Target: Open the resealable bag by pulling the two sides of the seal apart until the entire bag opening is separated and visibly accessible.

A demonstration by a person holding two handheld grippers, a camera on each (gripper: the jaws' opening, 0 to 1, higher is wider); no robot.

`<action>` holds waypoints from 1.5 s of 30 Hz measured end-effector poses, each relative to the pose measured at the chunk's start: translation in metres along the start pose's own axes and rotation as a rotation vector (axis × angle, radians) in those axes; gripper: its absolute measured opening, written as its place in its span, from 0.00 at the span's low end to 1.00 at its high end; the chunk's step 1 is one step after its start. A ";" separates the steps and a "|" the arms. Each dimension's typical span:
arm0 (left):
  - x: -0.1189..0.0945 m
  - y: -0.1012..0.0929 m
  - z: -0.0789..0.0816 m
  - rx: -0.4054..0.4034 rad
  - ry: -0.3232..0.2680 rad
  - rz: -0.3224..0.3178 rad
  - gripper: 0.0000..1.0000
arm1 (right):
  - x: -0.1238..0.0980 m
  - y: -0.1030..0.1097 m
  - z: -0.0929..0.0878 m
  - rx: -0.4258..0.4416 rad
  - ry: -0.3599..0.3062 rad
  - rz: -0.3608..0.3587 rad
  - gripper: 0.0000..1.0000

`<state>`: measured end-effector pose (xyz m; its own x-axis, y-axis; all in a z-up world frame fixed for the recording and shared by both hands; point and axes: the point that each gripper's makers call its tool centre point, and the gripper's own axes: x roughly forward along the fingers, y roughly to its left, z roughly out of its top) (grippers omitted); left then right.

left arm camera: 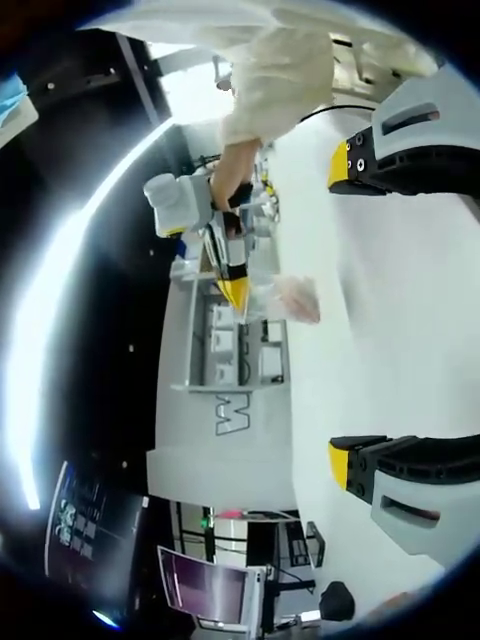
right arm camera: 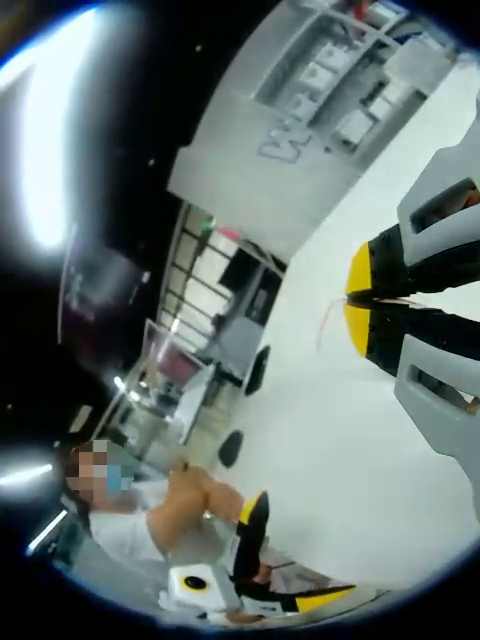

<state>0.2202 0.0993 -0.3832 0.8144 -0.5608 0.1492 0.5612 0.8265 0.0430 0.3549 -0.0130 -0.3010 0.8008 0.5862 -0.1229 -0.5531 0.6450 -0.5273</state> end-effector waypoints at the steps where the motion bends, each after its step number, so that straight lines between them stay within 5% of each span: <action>1: 0.000 0.000 0.000 0.000 0.001 0.001 0.98 | 0.001 -0.001 -0.001 0.002 0.002 -0.001 0.00; 45: 0.002 0.011 0.000 -0.003 0.005 0.012 0.98 | 0.055 -0.047 -0.035 0.060 0.110 -0.044 0.00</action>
<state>0.2279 0.1074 -0.3820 0.8215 -0.5514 0.1452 0.5522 0.8328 0.0386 0.4334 -0.0284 -0.3121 0.8433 0.5012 -0.1942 -0.5269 0.6991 -0.4834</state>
